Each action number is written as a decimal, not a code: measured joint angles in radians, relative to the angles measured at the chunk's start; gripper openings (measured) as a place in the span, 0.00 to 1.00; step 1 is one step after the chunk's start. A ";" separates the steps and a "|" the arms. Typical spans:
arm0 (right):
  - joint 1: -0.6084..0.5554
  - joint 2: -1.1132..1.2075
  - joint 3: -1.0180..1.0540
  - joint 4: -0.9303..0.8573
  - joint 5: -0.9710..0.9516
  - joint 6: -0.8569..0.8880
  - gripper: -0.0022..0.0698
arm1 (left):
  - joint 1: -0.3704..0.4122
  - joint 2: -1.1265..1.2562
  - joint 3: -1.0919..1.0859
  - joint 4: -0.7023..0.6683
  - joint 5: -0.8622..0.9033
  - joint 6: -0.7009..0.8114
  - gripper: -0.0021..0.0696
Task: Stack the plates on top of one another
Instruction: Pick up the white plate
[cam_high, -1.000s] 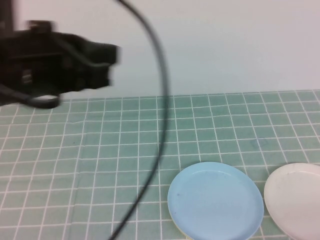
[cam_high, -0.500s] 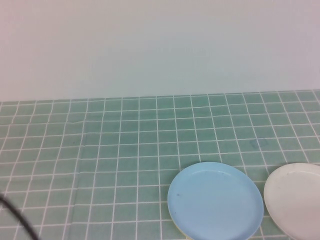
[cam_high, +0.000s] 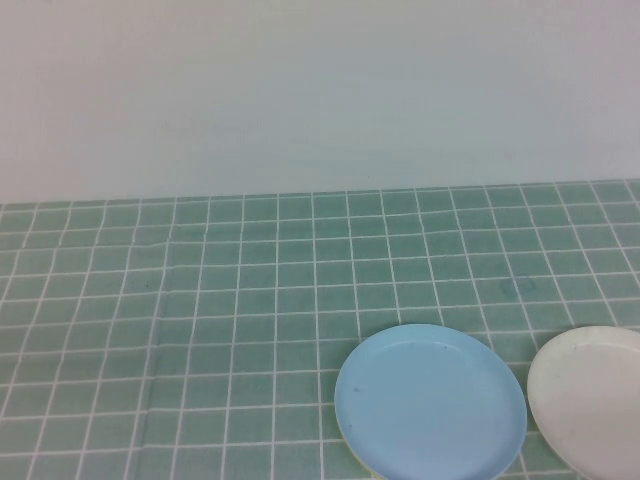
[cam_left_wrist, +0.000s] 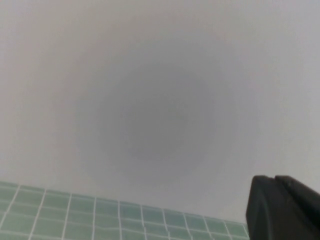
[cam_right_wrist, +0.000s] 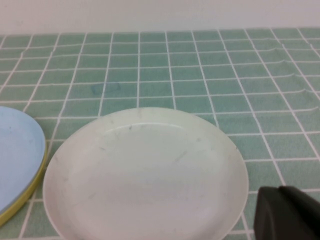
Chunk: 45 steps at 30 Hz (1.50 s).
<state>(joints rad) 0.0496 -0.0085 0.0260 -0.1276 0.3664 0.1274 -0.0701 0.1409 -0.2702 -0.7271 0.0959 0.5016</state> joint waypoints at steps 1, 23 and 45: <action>0.000 0.000 0.000 0.000 0.000 0.000 0.03 | 0.000 0.000 0.015 0.007 0.000 -0.013 0.03; 0.000 0.000 0.000 0.000 0.000 0.000 0.03 | 0.002 -0.149 0.270 0.876 0.127 -0.847 0.03; 0.000 0.000 0.000 0.000 0.000 0.000 0.03 | 0.002 -0.149 0.271 0.870 0.252 -0.801 0.03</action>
<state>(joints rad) 0.0496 -0.0085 0.0260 -0.1276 0.3664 0.1274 -0.0685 -0.0080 0.0010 0.1426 0.3479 -0.2994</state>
